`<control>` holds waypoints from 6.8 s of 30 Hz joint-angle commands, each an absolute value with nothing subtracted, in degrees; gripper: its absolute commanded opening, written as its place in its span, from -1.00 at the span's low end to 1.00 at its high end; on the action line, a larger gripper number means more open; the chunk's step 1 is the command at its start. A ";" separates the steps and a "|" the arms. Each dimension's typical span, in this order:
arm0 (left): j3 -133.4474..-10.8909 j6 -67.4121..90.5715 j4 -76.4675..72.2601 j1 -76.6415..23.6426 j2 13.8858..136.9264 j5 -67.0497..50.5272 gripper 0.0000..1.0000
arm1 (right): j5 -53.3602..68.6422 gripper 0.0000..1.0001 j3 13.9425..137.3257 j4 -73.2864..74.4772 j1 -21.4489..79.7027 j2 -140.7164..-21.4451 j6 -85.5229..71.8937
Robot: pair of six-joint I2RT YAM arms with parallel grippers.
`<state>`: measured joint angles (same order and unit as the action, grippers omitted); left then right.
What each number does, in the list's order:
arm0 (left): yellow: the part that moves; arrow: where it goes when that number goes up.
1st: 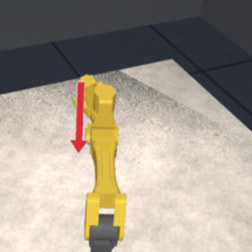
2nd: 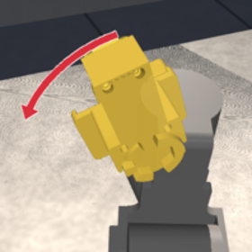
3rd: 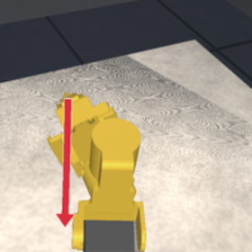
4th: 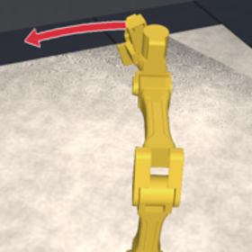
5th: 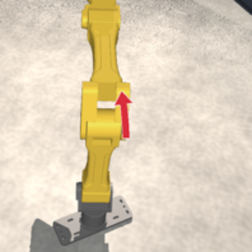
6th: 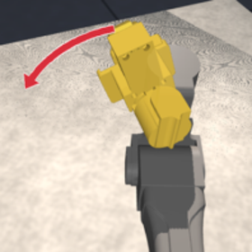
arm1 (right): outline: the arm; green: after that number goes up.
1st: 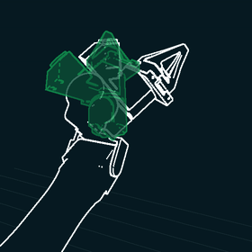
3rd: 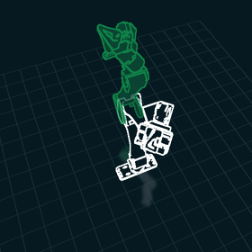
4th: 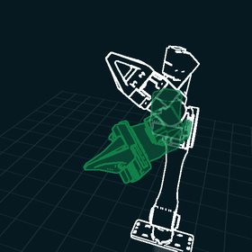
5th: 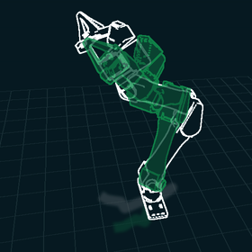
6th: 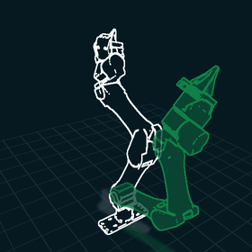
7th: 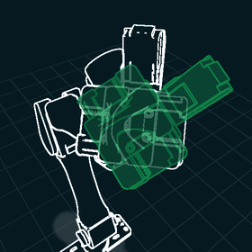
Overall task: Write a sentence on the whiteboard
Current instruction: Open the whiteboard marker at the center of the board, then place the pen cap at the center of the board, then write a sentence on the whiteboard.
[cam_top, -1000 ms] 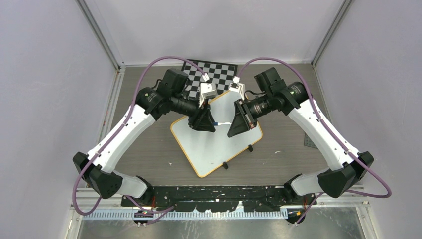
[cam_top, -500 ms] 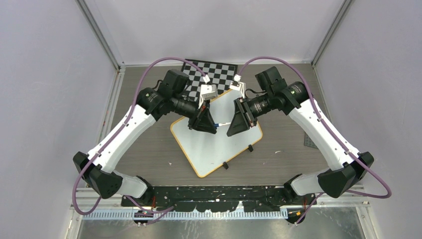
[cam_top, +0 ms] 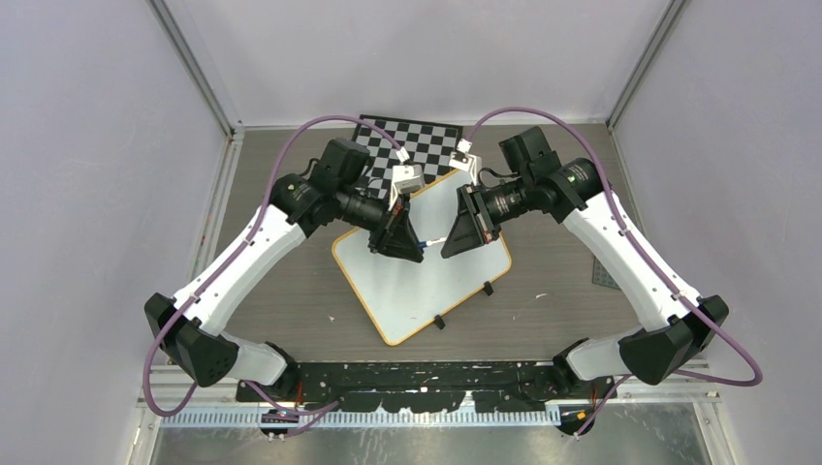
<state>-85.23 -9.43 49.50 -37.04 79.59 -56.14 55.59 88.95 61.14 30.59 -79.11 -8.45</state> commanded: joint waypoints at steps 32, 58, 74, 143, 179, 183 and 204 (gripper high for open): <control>-79.88 -8.93 45.50 -15.34 67.72 -51.08 -1.00 | 60.05 -1.00 92.69 68.20 14.44 -74.70 3.10; -61.93 -19.91 48.45 16.58 82.79 -20.23 -0.98 | 51.59 -0.99 82.44 59.35 15.84 -71.79 1.89; -56.53 -21.21 42.79 13.82 90.24 -13.68 -0.81 | 47.43 -1.00 81.75 59.43 23.28 -71.95 3.05; -102.38 -18.19 68.69 -25.89 106.54 -54.62 -1.00 | 42.61 -1.00 86.45 68.04 25.83 -69.98 9.76; -84.83 -16.09 65.15 -5.71 85.51 -56.72 0.08 | 32.30 -0.99 90.96 58.49 36.52 -75.68 6.80; -84.29 -15.03 62.48 -5.76 86.67 -58.59 -0.15 | 30.09 -0.99 93.54 58.14 39.30 -77.74 7.04; -83.78 -15.54 60.65 -5.90 87.89 -59.85 -1.00 | 10.14 -0.99 95.76 49.69 56.26 -86.74 8.90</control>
<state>-84.05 -15.59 63.31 -5.89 88.71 -60.07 15.86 93.43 54.52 54.57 -85.41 8.58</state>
